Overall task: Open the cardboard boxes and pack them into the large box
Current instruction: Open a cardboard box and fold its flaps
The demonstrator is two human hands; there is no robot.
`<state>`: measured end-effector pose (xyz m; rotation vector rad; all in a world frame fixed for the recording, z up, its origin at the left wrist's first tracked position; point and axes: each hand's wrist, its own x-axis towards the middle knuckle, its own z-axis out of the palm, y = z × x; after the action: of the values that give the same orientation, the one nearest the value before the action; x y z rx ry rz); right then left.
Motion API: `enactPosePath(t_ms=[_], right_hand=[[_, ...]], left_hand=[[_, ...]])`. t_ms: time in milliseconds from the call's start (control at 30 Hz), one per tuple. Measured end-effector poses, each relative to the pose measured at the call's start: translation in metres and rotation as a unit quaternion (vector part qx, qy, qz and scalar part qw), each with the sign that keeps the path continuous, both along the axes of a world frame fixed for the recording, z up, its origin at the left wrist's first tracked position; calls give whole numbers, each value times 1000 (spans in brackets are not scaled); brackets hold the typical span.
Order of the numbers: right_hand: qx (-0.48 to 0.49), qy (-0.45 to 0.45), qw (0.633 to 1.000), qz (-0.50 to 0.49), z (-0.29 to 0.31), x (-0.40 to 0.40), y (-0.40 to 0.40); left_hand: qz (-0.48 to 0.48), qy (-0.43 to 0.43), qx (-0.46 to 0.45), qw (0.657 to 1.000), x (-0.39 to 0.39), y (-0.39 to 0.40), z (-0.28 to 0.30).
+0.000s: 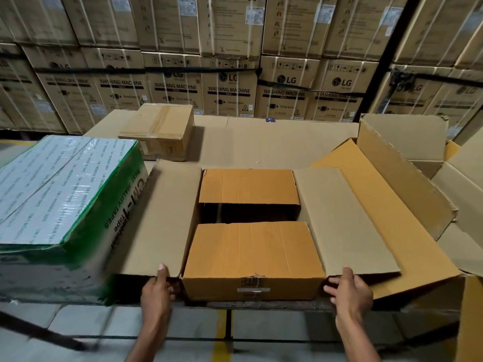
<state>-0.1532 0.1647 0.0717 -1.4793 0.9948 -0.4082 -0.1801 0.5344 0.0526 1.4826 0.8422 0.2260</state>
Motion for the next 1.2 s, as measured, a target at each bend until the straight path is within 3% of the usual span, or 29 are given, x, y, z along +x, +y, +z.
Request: enactPosePath(t_ms=[133,267,400,500,600,733,933,1033,1133,1200], right_hand=[[-119,75,989,47,-3,-9,-6],[-255,100,958,81,-5,-8,-14],[-336,52,934,112,4,0,-11],[-352,-23,914,203,14,19,0],[-381,-21,864,328,36,50,15],[-348,-4,810,472,52,104,37],[-406,163,704,559,29,156,34],[-394,154,715,556,24,150,30],[-408,95,741,524,38,147,23],[-433,40,746,504,64,144,23]], left_hand=[[-64,73,-55,994,-10,9,4],[-135,87,20,987,-11,16,17],[-183,58,100,976,-7,13,40],[-242,-20,153,958,6,-5,65],[-324,-69,216,918,40,-25,81],[-415,-79,323,847,106,-45,69],[-465,67,430,771,170,-51,47],[-444,86,424,785,172,-47,46],[-421,33,415,806,167,-42,61],[-400,-16,446,800,164,-37,80]])
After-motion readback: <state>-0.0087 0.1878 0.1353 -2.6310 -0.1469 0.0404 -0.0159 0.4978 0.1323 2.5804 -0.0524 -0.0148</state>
